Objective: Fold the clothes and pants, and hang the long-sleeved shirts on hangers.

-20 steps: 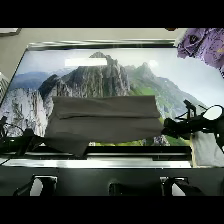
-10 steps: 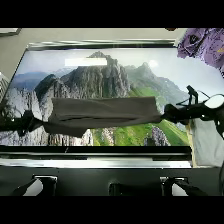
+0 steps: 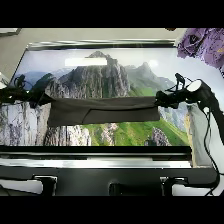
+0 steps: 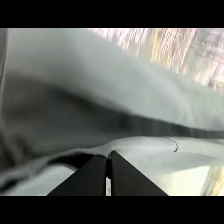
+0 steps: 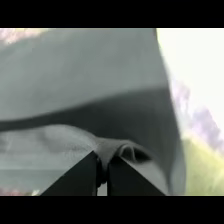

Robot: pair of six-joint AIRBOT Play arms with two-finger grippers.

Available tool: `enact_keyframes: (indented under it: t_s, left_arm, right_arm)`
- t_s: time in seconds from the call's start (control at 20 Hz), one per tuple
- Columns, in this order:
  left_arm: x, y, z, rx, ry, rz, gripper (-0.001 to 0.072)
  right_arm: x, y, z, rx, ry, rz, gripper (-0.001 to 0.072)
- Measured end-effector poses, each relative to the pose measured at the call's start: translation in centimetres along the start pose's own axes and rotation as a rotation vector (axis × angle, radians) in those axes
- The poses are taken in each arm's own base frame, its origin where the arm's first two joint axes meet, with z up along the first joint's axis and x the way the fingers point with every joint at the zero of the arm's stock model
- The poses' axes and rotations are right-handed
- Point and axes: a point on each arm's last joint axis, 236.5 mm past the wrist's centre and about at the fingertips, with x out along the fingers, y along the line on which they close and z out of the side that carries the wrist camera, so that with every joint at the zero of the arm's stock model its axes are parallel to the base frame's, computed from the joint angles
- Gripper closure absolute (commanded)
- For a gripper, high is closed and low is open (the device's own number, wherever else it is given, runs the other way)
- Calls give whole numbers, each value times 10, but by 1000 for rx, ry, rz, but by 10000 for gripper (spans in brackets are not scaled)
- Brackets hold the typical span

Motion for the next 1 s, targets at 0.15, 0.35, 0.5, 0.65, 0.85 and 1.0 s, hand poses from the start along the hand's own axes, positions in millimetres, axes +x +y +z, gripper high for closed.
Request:
enact_keyframes:
  t_s: [0.15,0.35,0.5,0.65,0.85,1.0]
  left_arm:
    - [22,4,21,-8,28,0,694]
    - [42,14,29,-39,60,6,270]
    - [37,13,37,-40,48,11,271]
    - [11,16,47,-16,-16,101,271]
    - [-35,23,53,50,-117,293,271]
    - [-61,16,54,116,-184,397,271]
  right_arm:
    - [16,-7,12,8,-22,-23,673]
    - [33,-16,17,42,-20,-37,189]
    - [20,-22,26,89,-12,-31,111]
    - [-5,-46,38,166,-5,-23,92]
    - [-3,-61,31,223,79,93,93]
    - [21,-57,15,213,170,163,94]
